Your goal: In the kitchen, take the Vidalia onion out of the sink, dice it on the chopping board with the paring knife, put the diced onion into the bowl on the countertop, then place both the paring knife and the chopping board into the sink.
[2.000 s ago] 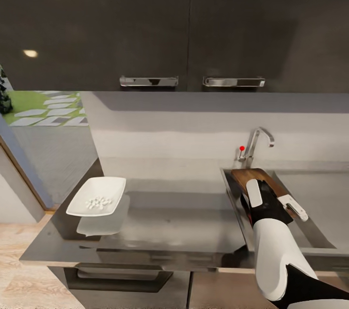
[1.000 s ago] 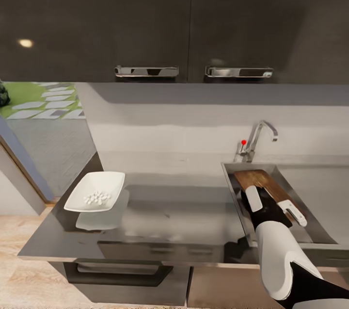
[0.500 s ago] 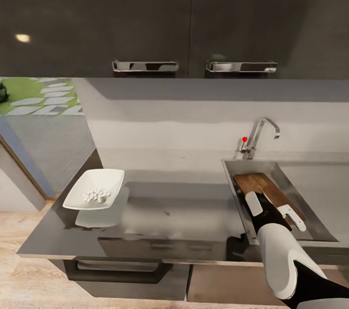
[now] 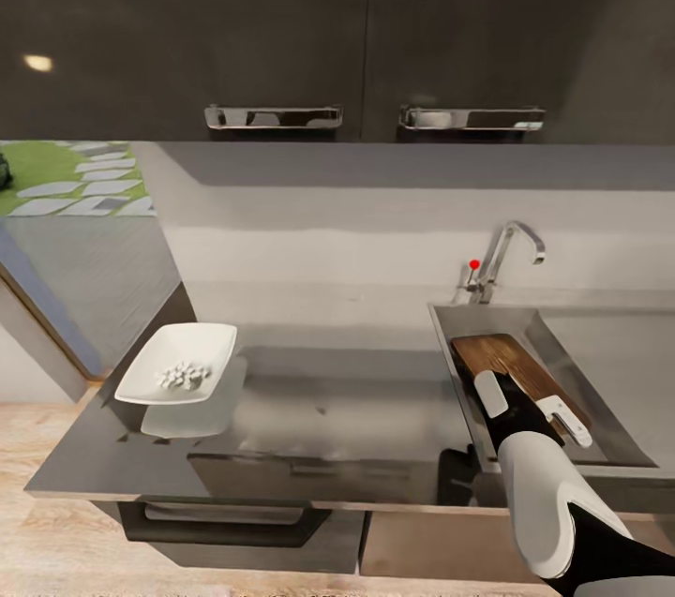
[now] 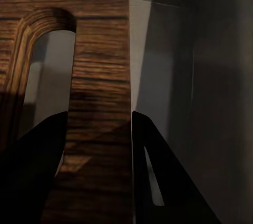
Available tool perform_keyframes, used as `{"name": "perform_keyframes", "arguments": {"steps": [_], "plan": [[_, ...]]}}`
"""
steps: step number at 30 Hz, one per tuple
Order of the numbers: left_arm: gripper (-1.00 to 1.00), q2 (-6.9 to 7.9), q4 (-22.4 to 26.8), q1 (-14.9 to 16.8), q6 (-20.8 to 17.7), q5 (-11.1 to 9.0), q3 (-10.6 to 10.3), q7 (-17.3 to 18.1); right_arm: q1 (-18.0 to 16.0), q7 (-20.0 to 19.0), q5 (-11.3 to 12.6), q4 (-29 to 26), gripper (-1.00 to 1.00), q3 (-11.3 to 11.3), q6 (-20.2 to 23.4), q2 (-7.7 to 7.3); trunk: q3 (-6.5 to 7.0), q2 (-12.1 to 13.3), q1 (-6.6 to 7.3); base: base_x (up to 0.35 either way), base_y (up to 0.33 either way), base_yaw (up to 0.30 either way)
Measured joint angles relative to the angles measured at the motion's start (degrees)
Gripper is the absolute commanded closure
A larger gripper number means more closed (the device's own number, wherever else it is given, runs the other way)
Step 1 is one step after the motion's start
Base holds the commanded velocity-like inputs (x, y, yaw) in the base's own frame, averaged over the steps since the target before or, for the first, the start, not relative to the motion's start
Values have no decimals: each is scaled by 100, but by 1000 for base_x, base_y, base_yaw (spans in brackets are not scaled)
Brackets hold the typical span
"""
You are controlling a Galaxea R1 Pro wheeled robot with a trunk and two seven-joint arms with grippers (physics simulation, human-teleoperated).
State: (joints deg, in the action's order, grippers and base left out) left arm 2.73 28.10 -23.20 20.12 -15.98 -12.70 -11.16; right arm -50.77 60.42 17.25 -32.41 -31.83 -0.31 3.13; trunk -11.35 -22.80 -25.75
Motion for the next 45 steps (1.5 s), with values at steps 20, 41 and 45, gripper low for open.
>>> {"name": "perform_keyframes", "arguments": {"steps": [20, 41, 45], "plan": [[-100, 0, 0, 0, 0, 0, 0, 0, 1, -8, -1, -1, 100, 0, 0, -1, -187, 0, 0, 25, -32, 0], [-100, 0, 0, 0, 0, 0, 0, 2, 1, -88, 4, 0, 100, 1, 0, -1, -328, -1, 0, 70, -1, 0], [-100, 0, -4, 0, 0, 0, -2, 4, 1, -88, 5, -1, -100, 1, 0, -1, -328, -1, 0, 1, 0, 0]]}}
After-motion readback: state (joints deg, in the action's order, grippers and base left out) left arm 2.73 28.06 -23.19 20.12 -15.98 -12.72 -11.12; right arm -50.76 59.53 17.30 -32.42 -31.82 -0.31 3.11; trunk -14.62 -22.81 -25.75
